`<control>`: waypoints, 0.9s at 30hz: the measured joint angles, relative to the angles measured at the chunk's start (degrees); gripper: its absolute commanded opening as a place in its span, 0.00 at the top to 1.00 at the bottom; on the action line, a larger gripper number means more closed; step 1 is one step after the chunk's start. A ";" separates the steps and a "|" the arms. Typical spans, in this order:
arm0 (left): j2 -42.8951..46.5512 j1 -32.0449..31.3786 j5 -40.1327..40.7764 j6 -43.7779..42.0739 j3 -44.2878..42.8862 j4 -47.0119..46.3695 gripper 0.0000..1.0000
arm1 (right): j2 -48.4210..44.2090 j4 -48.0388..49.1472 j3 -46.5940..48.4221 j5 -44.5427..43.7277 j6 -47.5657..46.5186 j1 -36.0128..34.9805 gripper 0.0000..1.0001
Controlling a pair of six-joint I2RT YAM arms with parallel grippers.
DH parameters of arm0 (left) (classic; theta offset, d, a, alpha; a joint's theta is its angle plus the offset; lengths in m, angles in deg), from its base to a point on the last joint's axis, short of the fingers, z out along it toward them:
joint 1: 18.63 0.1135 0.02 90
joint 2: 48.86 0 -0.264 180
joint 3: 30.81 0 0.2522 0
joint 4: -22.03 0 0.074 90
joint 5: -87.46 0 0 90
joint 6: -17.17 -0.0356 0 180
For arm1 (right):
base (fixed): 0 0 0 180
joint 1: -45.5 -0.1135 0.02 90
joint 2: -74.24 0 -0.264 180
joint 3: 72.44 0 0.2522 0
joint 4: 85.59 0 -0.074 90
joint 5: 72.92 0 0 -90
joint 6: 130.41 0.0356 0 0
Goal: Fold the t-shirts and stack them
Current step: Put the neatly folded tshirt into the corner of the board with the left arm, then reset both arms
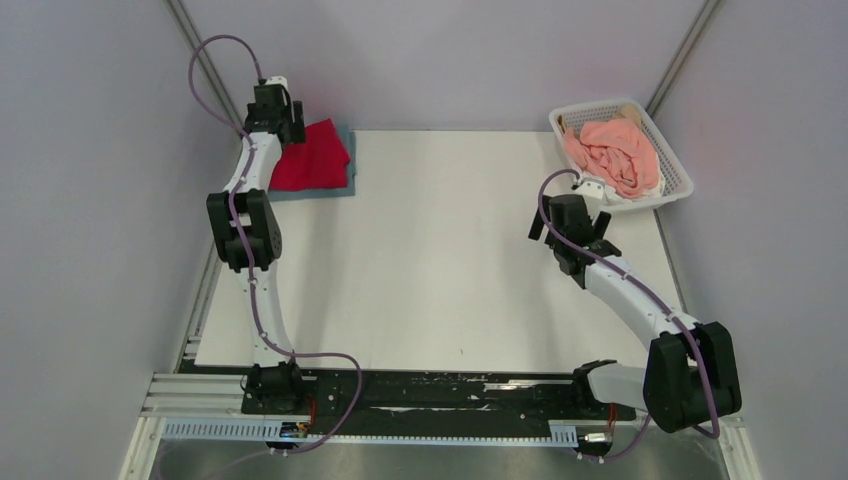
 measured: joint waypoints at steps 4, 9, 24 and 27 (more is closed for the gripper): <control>-0.48 0.11 2.56 -0.35 -0.15 0.11 0.00 | 0.22 -0.17 0.26 -0.31 0.00 0.00 0.00; -0.55 0.42 4.07 -0.15 -1.22 0.24 0.00 | 0.22 -0.20 0.28 -0.55 0.02 0.00 0.00; 24.74 -2.93 -7.04 13.07 29.88 -4.87 0.00 | -7.10 -1.68 0.17 3.61 1.01 0.00 0.00; 47.80 -10.60 -6.86 19.34 51.47 -11.93 0.00 | -11.89 -1.38 -0.63 6.47 1.49 0.00 0.00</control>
